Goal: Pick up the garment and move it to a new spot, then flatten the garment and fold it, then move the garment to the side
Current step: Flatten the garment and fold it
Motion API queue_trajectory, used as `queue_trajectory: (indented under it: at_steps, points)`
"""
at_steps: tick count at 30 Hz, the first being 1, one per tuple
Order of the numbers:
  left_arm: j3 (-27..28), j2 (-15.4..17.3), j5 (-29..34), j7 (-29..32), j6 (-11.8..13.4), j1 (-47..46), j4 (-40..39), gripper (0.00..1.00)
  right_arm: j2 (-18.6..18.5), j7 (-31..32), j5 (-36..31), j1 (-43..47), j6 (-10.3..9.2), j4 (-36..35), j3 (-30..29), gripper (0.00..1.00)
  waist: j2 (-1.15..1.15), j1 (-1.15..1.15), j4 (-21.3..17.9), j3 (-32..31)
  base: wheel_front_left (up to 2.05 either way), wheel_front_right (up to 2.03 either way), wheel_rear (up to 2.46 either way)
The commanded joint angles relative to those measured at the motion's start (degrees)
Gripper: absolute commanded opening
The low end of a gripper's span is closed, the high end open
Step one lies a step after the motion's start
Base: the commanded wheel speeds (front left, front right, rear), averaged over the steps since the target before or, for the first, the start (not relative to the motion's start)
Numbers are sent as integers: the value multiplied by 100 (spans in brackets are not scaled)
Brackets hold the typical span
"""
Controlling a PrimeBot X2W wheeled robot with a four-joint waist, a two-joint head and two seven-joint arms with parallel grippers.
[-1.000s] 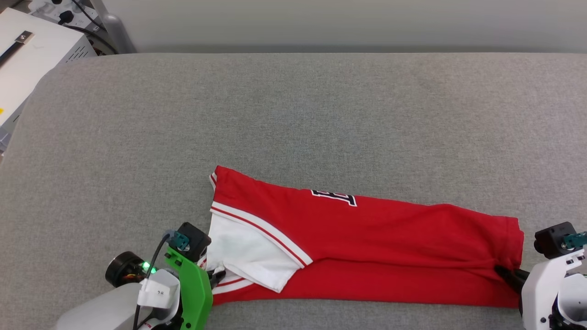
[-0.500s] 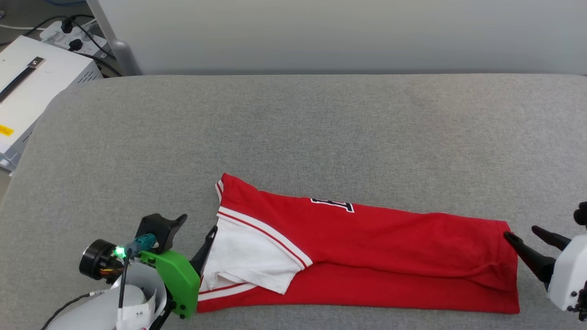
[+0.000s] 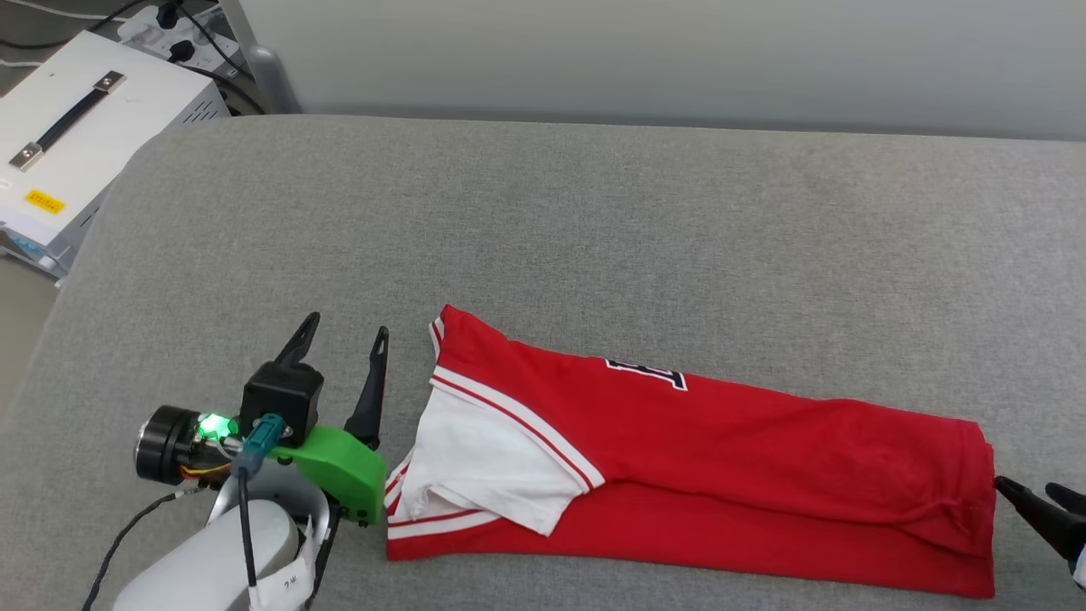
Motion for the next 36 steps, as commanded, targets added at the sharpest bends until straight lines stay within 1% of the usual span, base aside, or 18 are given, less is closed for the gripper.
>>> queue_trajectory:
  at_steps: [1, 6, 12, 17, 22, 23, 24, 30, 36]
  points:
    - [163, -103, 218, -32, 72, 211, -38, 100, 83, 43, 29, 44, -3, 42, -9, 100, 32, 0, 73, 75, 0, 0, 0]
    - [818, -454, 815, -32, 136, 626, -151, 100, 277, 147, 19, -9, -3, 214, 56, 100, 32, 0, 190, 201, 0, 0, 0]
    - [1539, -1012, 1443, -33, 48, 1065, -213, 100, 493, 283, 111, 21, -3, 342, 237, 100, 32, 0, 357, 292, 0, 0, 0]
    - [2031, -1446, 1948, -33, -200, 1379, -171, 100, 657, 323, 145, -5, -3, 349, 494, 100, 32, 0, 417, 317, 0, 0, 0]
    - [2433, -1783, 2381, -33, -460, 1630, -133, 100, 763, 292, 172, -141, -3, 421, 712, 100, 32, 0, 429, 306, 0, 0, 0]
    - [2509, -1851, 2474, -33, -516, 1678, -121, 100, 769, 261, 162, -172, -3, 446, 748, 36, 32, 0, 429, 298, 0, 0, 0]
    - [2570, -1906, 2542, -33, -561, 1714, -108, 100, 762, 231, 141, -194, -3, 459, 785, 0, 32, 0, 428, 290, 0, 0, 0]
    - [2934, -2204, 2922, -33, -826, 1946, -16, 100, 652, 76, 126, -338, -3, 646, 892, 0, 32, 0, 354, 207, 0, 0, 0]
    - [3234, -2405, 3199, -33, -1054, 2093, 46, 100, 298, -110, 146, -451, -3, 829, 736, 0, 32, 0, 255, 92, 0, 0, 0]
